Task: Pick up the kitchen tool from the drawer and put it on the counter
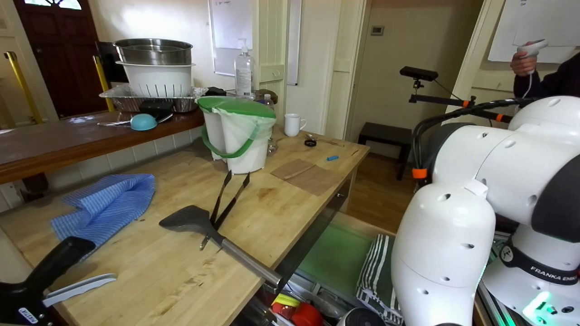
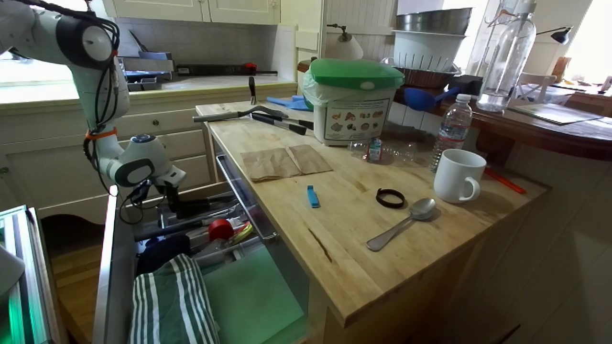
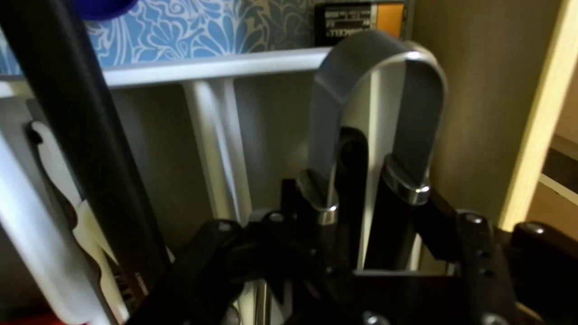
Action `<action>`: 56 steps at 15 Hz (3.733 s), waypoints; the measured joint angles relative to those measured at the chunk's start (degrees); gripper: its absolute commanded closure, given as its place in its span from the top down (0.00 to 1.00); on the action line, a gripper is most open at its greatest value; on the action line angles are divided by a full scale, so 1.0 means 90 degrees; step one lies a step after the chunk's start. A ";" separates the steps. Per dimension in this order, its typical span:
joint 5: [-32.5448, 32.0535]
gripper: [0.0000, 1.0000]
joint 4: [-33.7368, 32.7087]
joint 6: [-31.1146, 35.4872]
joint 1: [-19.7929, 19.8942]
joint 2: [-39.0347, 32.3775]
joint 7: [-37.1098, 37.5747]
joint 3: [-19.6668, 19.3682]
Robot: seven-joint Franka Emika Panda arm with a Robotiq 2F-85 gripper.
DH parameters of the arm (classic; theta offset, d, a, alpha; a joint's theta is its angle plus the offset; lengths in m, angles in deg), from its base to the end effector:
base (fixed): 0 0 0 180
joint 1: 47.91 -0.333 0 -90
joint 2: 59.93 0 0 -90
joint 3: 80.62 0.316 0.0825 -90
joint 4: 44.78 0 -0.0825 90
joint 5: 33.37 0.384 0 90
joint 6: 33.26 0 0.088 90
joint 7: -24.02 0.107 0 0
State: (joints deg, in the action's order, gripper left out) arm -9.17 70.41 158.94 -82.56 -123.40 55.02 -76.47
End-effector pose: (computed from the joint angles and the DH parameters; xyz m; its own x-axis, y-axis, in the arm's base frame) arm 0.4231 0.2899 -0.0668 0.9311 -0.3361 0.1415 -0.3125 -0.9354 -0.1656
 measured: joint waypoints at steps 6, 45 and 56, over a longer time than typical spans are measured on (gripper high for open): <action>0.0014 0.39 0.1654 0.0277 0.0183 0.1465 -0.0192 0.0265; -0.2034 0.39 0.1936 -0.4025 0.5051 0.2688 -0.1767 0.6023; -0.1991 0.39 0.1702 -0.2392 0.2870 0.3499 -0.3195 0.4010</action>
State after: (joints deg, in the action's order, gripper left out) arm -27.09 85.72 137.41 -56.73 -91.91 26.27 -40.39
